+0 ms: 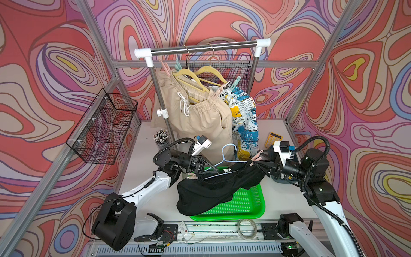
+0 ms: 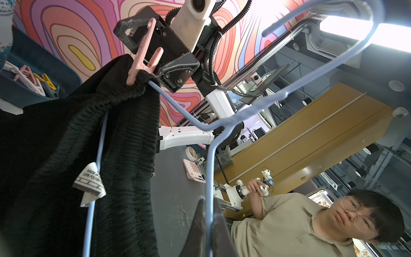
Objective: Remove the clothespins securing shorts to the hanger
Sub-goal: Remove the clothespin from the hanger.
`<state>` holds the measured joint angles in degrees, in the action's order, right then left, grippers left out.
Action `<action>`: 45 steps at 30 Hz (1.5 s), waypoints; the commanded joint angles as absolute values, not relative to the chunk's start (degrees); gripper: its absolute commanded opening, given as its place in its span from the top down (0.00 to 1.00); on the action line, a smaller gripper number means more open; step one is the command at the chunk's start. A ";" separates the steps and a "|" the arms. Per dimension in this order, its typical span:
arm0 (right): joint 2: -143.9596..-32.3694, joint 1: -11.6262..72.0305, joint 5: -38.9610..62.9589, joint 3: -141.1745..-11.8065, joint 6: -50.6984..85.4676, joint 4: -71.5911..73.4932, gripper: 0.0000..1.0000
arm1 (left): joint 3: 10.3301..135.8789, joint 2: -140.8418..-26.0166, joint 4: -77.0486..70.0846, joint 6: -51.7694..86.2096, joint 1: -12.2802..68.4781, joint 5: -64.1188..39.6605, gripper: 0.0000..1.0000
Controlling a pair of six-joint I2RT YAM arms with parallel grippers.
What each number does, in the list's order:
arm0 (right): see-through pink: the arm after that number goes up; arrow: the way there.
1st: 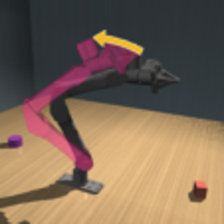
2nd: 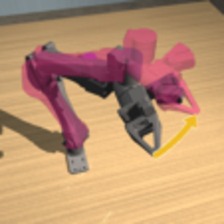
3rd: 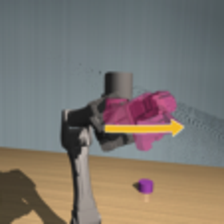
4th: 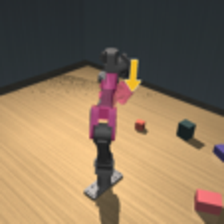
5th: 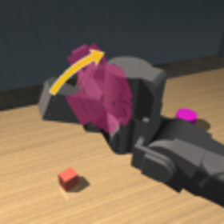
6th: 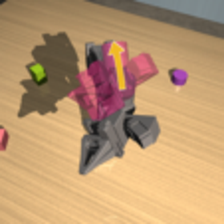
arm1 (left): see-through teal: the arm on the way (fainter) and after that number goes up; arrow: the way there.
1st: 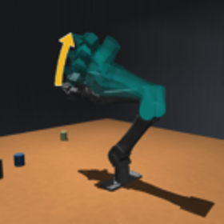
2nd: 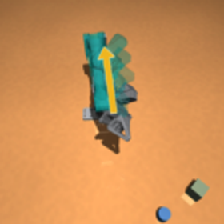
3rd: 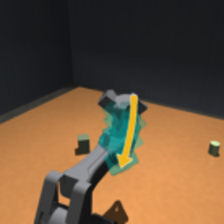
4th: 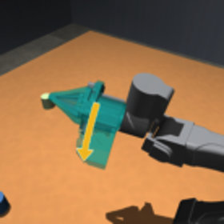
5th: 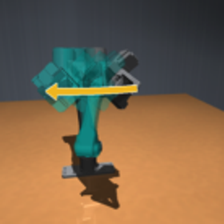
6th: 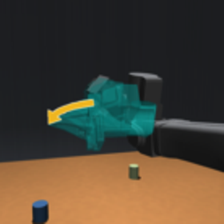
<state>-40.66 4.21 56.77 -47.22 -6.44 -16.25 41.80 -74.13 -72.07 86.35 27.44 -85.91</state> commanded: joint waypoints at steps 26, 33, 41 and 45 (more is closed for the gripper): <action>-42.66 4.38 62.59 -47.30 -11.07 -12.23 0.52 | 43.15 -73.08 -78.05 85.78 27.92 -85.91 1.00; -41.48 4.31 61.09 -47.38 -12.04 -14.79 0.52 | 43.11 -72.69 -78.07 85.87 27.12 -86.65 1.00; -40.40 4.30 58.50 -48.29 -13.54 -17.76 0.52 | 42.83 -72.42 -77.99 85.79 25.83 -86.91 1.00; -40.44 4.30 57.25 -48.34 -13.35 -17.32 0.52 | 42.63 -72.60 -77.98 85.79 25.58 -87.01 1.00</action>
<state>-40.66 4.21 58.57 -47.31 -11.53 -16.51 41.80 -74.11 -72.29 86.17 26.09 -87.05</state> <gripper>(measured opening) 0.479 0.062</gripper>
